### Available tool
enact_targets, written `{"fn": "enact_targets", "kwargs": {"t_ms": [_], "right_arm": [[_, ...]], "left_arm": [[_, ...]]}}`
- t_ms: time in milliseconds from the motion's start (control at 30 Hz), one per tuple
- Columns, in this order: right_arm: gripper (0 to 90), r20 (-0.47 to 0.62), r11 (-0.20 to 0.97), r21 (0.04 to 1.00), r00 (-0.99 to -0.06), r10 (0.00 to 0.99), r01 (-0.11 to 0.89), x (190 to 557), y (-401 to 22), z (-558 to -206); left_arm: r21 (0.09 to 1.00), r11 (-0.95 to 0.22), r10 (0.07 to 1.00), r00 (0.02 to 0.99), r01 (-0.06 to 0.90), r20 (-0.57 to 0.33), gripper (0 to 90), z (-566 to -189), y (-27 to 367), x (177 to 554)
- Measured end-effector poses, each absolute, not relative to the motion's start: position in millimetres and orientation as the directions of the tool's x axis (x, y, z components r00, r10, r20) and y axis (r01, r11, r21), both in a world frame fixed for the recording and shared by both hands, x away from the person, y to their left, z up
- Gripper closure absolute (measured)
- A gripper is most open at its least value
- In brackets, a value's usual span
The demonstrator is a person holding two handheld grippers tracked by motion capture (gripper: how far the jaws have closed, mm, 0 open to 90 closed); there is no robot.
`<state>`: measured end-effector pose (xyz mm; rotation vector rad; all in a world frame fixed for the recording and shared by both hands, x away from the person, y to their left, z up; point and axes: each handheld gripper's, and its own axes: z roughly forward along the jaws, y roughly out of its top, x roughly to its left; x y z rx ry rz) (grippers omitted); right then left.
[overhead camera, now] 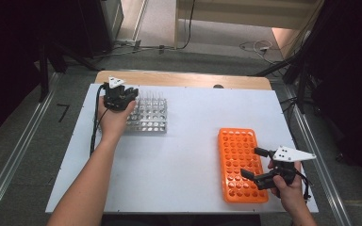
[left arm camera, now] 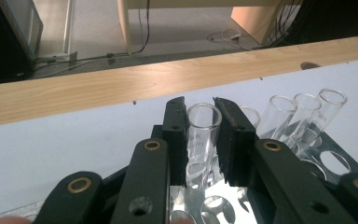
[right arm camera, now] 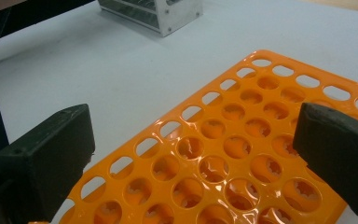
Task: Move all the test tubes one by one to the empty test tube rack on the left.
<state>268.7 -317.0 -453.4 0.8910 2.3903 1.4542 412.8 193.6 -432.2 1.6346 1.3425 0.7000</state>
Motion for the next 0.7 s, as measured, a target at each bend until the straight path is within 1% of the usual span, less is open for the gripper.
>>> {"fn": "enact_targets", "kwargs": {"t_ms": [133, 200, 233, 333, 467, 600, 700], "right_arm": [[0.0, 0.135, 0.330, 0.859, -0.795, 0.591, 0.391, 269, -318, -454], [0.0, 0.137, 0.328, 0.860, -0.795, 0.592, 0.392, 270, -318, -454], [0.0, 0.137, 0.327, 0.860, -0.794, 0.592, 0.392, 270, -318, -454], [0.0, 0.140, 0.324, 0.860, -0.793, 0.593, 0.394, 270, -318, -454], [0.0, 0.140, 0.325, 0.860, -0.794, 0.591, 0.394, 271, -318, -454], [0.0, 0.141, 0.324, 0.859, -0.793, 0.592, 0.395, 271, -318, -454], [0.0, 0.139, 0.326, 0.859, -0.793, 0.593, 0.394, 272, -318, -455]], "left_arm": [[0.889, -0.004, 0.958, 0.257, 0.457, -0.128, 66.9, -431, 198, 410], [0.890, 0.011, 0.954, 0.263, 0.456, -0.147, 61.1, -430, 200, 408], [0.892, 0.018, 0.952, 0.264, 0.452, -0.153, 59.6, -430, 201, 406], [0.895, 0.016, 0.952, 0.266, 0.446, -0.150, 44.4, -429, 202, 401], [0.902, -0.003, 0.948, 0.288, 0.432, -0.135, 27.3, -429, 201, 391], [0.907, -0.001, 0.936, 0.318, 0.421, -0.147, 14.4, -429, 202, 380], [0.910, -0.009, 0.926, 0.348, 0.415, -0.150, 9.0, -429, 201, 371]]}}
